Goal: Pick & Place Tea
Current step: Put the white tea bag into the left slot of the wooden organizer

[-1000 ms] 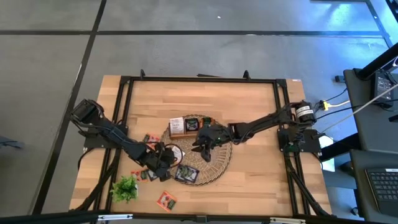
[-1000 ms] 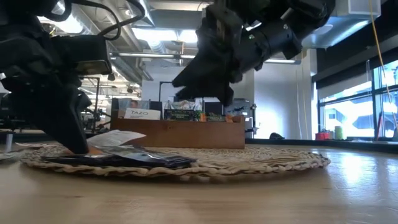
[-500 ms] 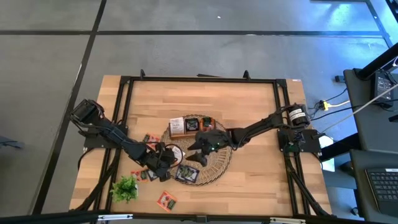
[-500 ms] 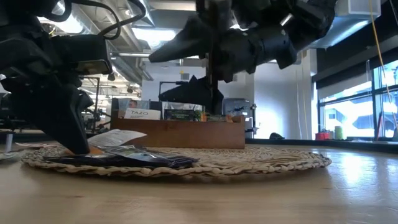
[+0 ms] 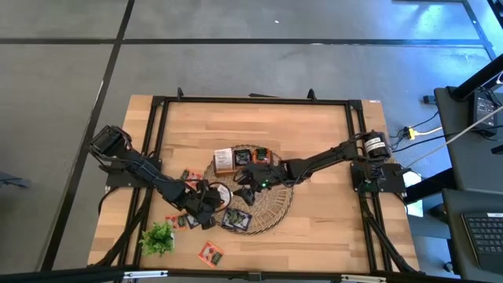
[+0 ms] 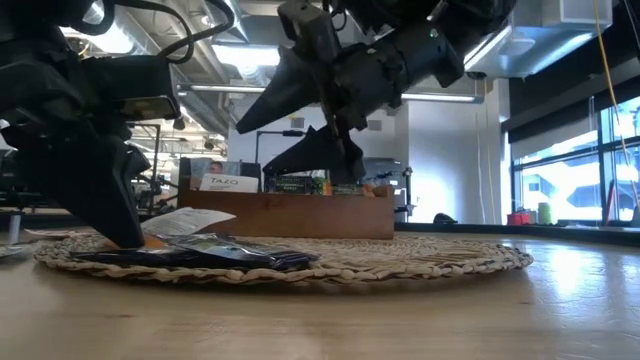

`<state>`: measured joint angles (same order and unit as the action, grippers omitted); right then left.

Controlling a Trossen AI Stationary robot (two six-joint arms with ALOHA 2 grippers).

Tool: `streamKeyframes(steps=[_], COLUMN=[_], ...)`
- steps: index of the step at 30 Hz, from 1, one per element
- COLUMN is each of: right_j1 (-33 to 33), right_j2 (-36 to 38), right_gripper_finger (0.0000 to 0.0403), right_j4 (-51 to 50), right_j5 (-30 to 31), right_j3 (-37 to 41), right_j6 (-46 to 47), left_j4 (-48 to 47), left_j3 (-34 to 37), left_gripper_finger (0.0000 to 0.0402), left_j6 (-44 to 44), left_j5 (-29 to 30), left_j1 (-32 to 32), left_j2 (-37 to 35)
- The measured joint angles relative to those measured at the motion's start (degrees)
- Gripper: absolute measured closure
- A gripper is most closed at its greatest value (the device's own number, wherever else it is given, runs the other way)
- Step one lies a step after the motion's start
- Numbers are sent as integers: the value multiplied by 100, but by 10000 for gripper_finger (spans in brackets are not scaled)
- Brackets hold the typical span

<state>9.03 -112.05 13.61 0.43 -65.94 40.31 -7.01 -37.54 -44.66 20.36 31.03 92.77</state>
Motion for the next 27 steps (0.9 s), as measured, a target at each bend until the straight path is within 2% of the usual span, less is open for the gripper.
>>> streamKeyframes(steps=[4, 8, 17, 27], right_j1=[51, 51, 58, 33], right_j2=[-338, -612, -1334, -1311], right_gripper_finger=[144, 150, 180, 197], right_j4=[504, 463, -736, -1257], right_j5=[-89, -294, -296, -57], right_j3=[-14, -249, -1273, -1563], right_j6=[0, 5, -252, -460], left_j4=[-10, -4, -2, -2], left_j3=[4, 4, 4, 4], left_gripper_finger=[400, 400, 400, 400], left_j6=[0, -2, -4, -4], left_j5=[4, 9, 7, 71], left_j1=[0, 0, 10, 74], left_j2=[2, 2, 2, 7])
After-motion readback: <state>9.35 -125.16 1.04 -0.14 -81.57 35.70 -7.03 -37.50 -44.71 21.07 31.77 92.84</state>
